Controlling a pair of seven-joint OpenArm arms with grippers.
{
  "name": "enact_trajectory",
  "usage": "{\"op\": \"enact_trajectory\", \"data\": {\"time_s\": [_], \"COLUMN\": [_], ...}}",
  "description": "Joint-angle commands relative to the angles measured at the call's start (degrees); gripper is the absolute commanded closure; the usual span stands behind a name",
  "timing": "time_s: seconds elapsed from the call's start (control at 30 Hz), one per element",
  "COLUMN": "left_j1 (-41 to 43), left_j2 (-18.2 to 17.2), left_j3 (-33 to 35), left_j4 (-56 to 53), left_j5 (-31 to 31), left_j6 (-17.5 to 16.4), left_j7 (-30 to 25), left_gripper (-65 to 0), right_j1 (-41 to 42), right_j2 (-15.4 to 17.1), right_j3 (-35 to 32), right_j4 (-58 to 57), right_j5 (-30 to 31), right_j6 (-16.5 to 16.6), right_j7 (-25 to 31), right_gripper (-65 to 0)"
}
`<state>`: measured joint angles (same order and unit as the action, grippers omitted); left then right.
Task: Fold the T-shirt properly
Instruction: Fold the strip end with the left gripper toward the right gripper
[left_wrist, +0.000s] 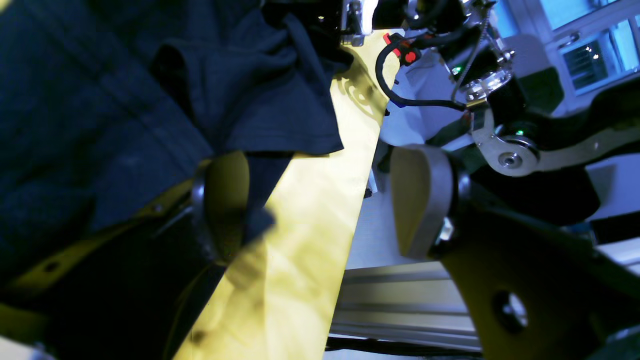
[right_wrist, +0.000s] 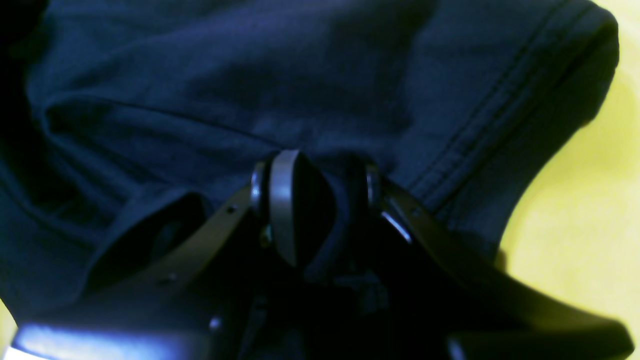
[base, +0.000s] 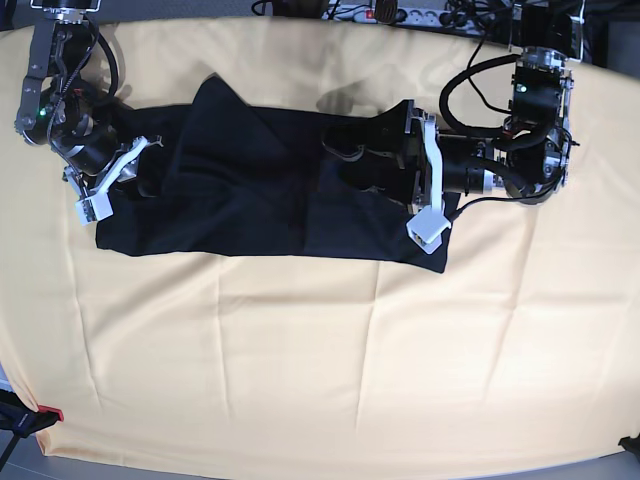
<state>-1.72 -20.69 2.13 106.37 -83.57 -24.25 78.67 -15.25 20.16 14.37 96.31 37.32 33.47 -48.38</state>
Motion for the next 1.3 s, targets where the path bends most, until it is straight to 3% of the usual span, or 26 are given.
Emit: {"op": "enact_trajectory", "data": {"time_s": [0.0, 0.13, 0.3, 0.43, 0.63, 0.83, 1.27], "left_j1": [-1.18, -1.31, -1.11, 1.18, 3.93, 3.89, 3.61], "left_j2": [-0.26, -0.28, -2.29, -3.45, -3.39, -3.43, -3.3], "left_j3": [-0.87, -5.09, -11.89, -11.39, -7.61, -7.5, -7.5], "left_j4": [2.1, 4.92, 4.98, 3.04, -3.23, -4.48, -4.44], "left_j5": [-1.43, -1.43, -0.02, 5.92, 19.89, 17.64, 17.11], "left_j6": [-1.4, -6.56, -15.47, -15.75, -15.75, -15.75, -15.75], "left_j7": [-0.79, -0.11, 1.05, -1.49, -11.37, -16.06, -16.15], "left_gripper": [-45.6, -45.6, -45.6, -45.6, -45.6, -45.6, -45.6], "right_j1": [-0.02, 0.0, 0.0, 0.02, 1.97, 4.7, 5.62], "right_j2": [0.48, 0.48, 0.48, 0.5, 0.55, 0.63, 0.63], "right_j3": [-0.13, -0.13, -0.13, -0.13, -0.11, -0.11, -0.11], "right_j4": [0.0, 0.0, 0.0, 0.04, 0.07, 0.07, 0.07], "right_j5": [-0.92, -0.9, -0.87, 1.03, 3.15, 3.17, 3.19], "right_j6": [-0.02, -0.02, 0.0, 1.64, 2.54, 2.51, 2.54], "right_j7": [-1.77, -1.75, -1.75, -1.75, -2.16, -2.91, -4.55], "right_gripper": [-19.8, -19.8, -19.8, -19.8, -19.8, -19.7, -19.8]}}
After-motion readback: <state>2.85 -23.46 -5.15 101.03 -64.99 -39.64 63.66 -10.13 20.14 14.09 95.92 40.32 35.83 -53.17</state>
